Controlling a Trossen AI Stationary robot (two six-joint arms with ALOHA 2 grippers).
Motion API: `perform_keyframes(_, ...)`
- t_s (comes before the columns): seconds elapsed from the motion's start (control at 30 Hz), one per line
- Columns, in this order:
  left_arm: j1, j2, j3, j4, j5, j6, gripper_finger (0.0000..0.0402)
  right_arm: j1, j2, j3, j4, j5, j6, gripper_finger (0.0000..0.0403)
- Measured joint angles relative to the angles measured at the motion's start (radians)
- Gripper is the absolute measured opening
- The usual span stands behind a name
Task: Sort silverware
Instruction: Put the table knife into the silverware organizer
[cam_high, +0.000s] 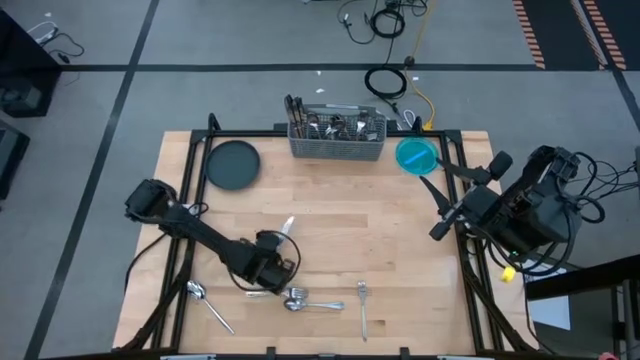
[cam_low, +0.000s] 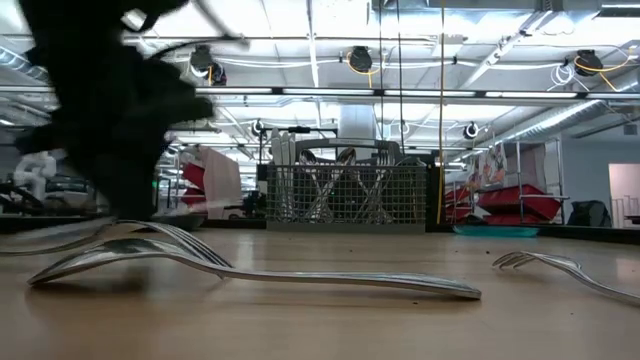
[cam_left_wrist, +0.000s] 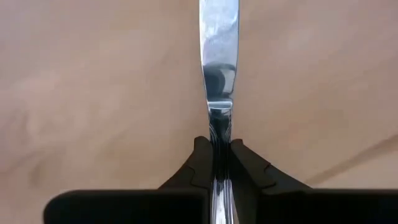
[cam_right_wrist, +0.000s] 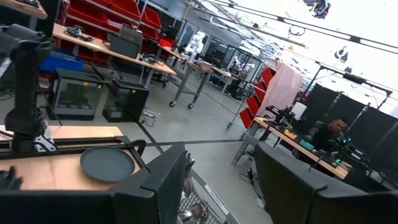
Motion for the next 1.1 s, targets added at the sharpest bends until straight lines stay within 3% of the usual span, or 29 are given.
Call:
perform_keyframes(0.2,0.003,-0.130,0.005,-0.007,-0.165,0.008,0.0033,0.031,-0.003,0.000,0.000,0.001,0.003,0.0180)
perform_keyframes(0.43,0.046,-0.274,0.006,0.009,-0.459,0.081,0.0033,0.053,-0.003,0.000,-0.001,0.001,0.061,0.0180)
perform_keyframes(0.57,0.111,-0.336,0.007,0.073,-0.720,0.284,0.0033,0.054,-0.003,0.000,-0.039,0.001,0.122,0.0180)
perform_keyframes(0.67,0.205,-0.379,0.008,0.208,-0.802,0.535,0.0033,0.054,-0.003,0.000,-0.152,0.000,0.217,0.0180)
perform_keyframes(0.8,0.365,-0.401,0.008,0.495,-0.766,0.966,0.0033,0.075,-0.003,0.000,-0.387,0.000,0.465,0.0180)
perform_keyframes(0.97,0.564,-0.391,0.009,0.916,-0.489,1.446,0.0033,0.111,-0.002,0.000,-0.597,0.000,0.765,0.0180)
perform_keyframes(1.1,0.708,-0.383,0.008,1.067,-0.342,1.596,0.0033,0.140,-0.002,0.000,-0.629,0.000,0.851,0.0180)
